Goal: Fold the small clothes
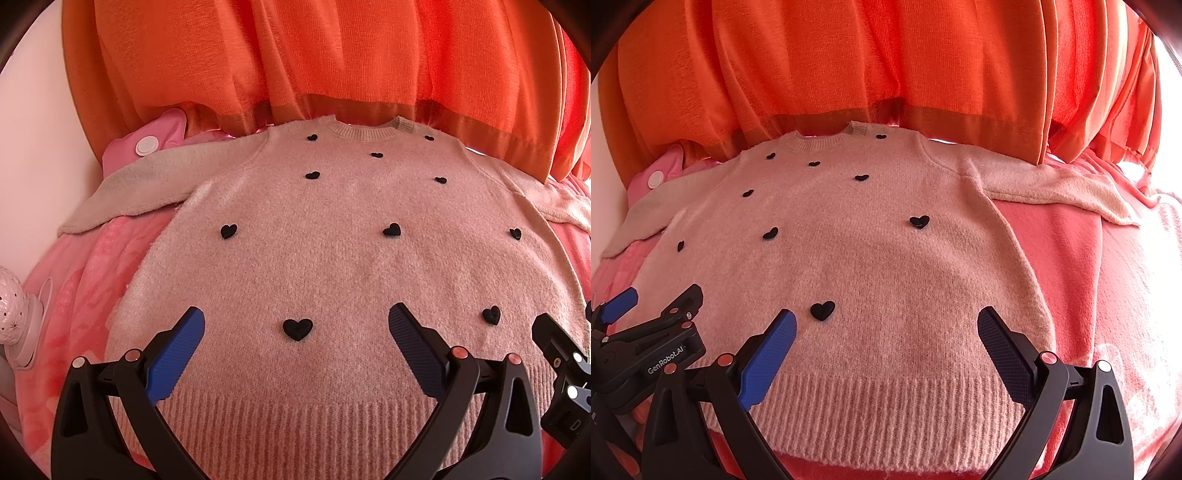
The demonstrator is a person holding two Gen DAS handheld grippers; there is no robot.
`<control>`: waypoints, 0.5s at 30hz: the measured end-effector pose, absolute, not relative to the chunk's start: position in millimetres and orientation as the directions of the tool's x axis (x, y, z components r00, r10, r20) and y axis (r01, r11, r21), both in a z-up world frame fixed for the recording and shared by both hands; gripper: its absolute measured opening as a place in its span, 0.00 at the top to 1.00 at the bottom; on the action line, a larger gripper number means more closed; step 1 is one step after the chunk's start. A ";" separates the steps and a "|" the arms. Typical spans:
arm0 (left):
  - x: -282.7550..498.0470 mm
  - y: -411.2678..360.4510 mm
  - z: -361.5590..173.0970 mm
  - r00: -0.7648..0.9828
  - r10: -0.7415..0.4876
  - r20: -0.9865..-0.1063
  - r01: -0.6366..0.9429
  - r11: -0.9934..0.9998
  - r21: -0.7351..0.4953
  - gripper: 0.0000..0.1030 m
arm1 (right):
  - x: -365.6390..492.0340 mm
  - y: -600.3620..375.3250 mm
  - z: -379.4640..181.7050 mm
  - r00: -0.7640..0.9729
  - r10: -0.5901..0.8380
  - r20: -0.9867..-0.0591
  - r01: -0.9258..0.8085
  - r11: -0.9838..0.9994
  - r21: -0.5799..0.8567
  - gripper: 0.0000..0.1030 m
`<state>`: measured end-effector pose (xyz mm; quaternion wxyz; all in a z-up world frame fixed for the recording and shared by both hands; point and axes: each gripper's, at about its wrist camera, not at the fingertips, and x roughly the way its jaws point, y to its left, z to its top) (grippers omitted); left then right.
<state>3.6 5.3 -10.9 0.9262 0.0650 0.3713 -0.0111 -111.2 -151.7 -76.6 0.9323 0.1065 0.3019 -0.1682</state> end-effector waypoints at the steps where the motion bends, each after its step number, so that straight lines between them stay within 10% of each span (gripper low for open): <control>1: 3.5 5.2 -10.9 0.724 0.028 -0.689 0.068 0.991 0.112 0.05 | -111.3 -151.7 -76.6 0.761 -0.249 -0.599 0.378 0.921 0.097 0.06; 15: 4.0 5.3 -10.7 0.724 0.027 -0.690 0.070 0.991 0.112 0.05 | -110.9 -150.5 -77.5 0.761 -0.248 -0.600 0.377 0.921 0.099 0.06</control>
